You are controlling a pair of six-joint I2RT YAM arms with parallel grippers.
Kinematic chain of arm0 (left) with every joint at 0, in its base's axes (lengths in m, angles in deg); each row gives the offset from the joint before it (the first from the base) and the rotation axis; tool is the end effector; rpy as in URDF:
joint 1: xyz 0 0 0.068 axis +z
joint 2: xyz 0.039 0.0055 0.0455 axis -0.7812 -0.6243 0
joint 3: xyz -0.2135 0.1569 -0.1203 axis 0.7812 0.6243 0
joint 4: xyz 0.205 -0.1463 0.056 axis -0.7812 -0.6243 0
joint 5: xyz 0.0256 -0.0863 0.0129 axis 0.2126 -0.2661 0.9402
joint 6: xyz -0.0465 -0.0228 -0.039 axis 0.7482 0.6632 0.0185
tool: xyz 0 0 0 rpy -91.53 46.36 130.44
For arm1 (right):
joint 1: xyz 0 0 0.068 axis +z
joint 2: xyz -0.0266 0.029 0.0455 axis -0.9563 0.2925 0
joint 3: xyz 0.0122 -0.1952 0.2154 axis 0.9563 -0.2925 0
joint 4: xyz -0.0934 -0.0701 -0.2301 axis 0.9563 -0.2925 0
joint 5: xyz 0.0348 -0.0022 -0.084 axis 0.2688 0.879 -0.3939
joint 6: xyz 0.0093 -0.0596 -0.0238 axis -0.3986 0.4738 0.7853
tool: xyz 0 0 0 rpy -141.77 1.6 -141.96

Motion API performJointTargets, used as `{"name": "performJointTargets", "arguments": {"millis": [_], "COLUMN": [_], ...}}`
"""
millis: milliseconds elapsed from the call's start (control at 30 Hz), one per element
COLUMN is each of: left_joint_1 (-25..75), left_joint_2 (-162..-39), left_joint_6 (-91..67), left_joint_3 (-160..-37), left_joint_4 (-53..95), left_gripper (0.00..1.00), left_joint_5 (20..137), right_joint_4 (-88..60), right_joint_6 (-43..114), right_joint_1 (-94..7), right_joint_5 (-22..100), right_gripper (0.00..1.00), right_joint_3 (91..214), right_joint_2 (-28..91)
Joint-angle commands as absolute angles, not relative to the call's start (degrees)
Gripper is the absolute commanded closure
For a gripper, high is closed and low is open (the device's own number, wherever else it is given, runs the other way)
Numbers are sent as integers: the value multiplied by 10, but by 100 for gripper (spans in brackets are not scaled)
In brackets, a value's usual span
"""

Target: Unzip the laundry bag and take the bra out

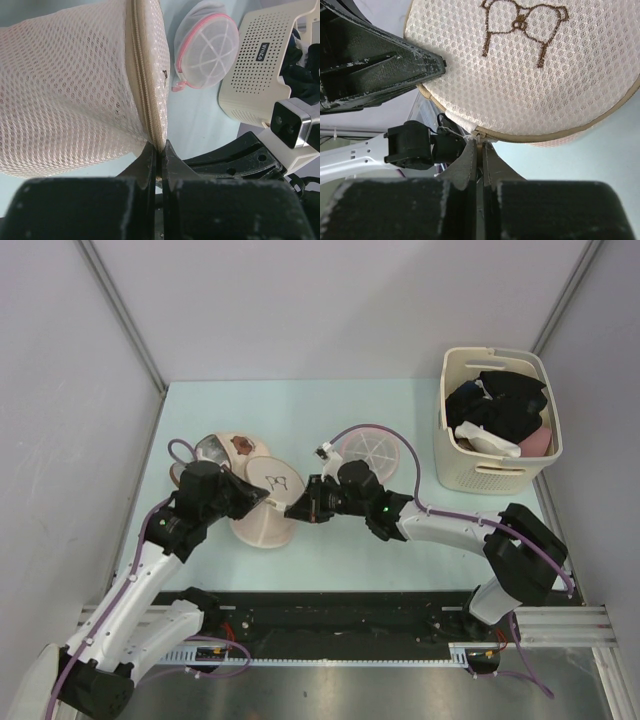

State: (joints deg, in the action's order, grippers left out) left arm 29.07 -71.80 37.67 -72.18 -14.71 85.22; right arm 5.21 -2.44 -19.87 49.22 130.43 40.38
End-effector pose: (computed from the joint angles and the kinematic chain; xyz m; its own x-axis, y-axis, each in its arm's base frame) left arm 0.1575 -0.0662 0.3065 -0.6018 -0.7018 -0.3812 -0.2649 0.6256 -0.7338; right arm 0.2074 0.3025 0.2644 -0.7887 0.0607 -0.6118 -0.5381 0.4131 0.7347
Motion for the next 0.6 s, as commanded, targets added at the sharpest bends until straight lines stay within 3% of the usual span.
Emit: {"name": "performJointTargets", "arguments": {"millis": [0,333,500,567], "left_joint_1": [299,307,307,308], "left_joint_2": [-711,-757,-755,-769], "left_joint_6": [348,275,268,260], "left_joint_3": [-746,-843,-848,-848], "left_joint_4": [-135,-161,-138,-136], "left_gripper": [100,100,100,100], "left_joint_5": [855,763,740,728], "right_joint_4": [32,58,59,41], "right_joint_6": [5,78,87,89], "right_joint_1": [-202,-323,-331,-311], "right_joint_5": [491,594,611,562], "right_gripper": [100,100,100,100], "right_joint_3": [1327,1228,1212,1209], "right_joint_2": [393,372,365,336]}}
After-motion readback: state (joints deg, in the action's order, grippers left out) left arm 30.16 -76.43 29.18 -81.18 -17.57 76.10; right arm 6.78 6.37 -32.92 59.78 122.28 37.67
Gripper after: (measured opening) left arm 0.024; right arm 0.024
